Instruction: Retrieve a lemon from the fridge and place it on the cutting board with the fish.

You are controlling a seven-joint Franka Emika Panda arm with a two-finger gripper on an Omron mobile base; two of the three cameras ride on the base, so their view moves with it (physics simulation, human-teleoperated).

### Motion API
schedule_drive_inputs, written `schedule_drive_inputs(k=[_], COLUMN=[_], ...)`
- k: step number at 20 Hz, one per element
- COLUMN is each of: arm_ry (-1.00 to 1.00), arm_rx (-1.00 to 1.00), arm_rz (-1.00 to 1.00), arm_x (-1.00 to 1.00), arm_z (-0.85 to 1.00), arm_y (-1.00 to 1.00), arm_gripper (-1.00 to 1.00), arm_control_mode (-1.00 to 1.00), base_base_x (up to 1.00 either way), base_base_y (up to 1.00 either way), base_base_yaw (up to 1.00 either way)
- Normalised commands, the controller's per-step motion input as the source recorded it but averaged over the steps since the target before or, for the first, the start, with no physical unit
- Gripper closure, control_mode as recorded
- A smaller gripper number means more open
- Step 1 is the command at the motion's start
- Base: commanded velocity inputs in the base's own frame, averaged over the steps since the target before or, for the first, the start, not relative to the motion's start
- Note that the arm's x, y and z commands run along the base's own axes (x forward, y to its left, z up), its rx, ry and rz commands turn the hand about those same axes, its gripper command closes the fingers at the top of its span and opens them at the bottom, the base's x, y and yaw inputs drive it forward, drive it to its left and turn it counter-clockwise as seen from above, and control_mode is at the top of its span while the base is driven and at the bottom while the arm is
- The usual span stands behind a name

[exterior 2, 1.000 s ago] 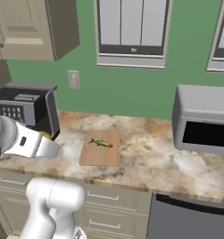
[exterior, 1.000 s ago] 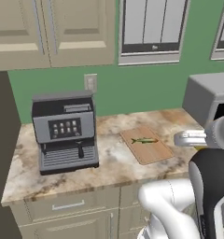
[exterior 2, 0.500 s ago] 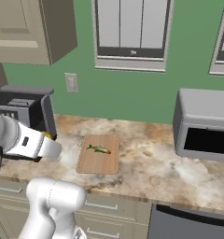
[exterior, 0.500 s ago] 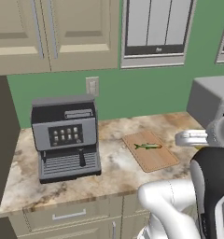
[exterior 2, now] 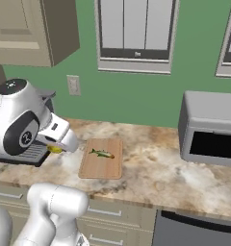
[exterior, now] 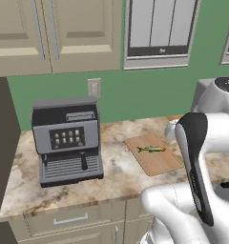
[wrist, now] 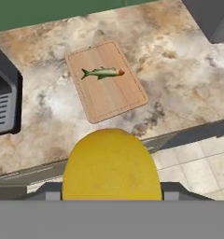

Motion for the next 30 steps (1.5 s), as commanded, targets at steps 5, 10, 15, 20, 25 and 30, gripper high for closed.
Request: schedule_drive_inputs(k=[5,10,15,20,25,30], arm_ry=[0.01,-0.04,0.06,0.04,0.0,0.0], arm_rx=[0.06,0.03,0.0,0.0,0.0,0.0], arm_rz=[0.0,0.0,-0.01,0.0,0.0,0.0], arm_x=[0.39,0.41,0.73,1.0,1.0,1.0], arm_z=[-0.84,-0.52,-0.18,-0.23,-0.37,-0.33], arm_y=[0.0,0.0,0.0,-0.16,-0.24,-0.23], arm_gripper=[1.0,1.0,1.0,1.0,1.0,1.0], arm_control_mode=[-1.0,-1.0,-1.0,-1.0,-1.0,-1.0], base_base_x=[0.0,0.0,0.0,0.0,0.0,0.0], base_base_y=[0.0,0.0,0.0,0.0,0.0,0.0], base_base_yaw=[0.0,0.0,0.0,0.0,0.0,0.0])
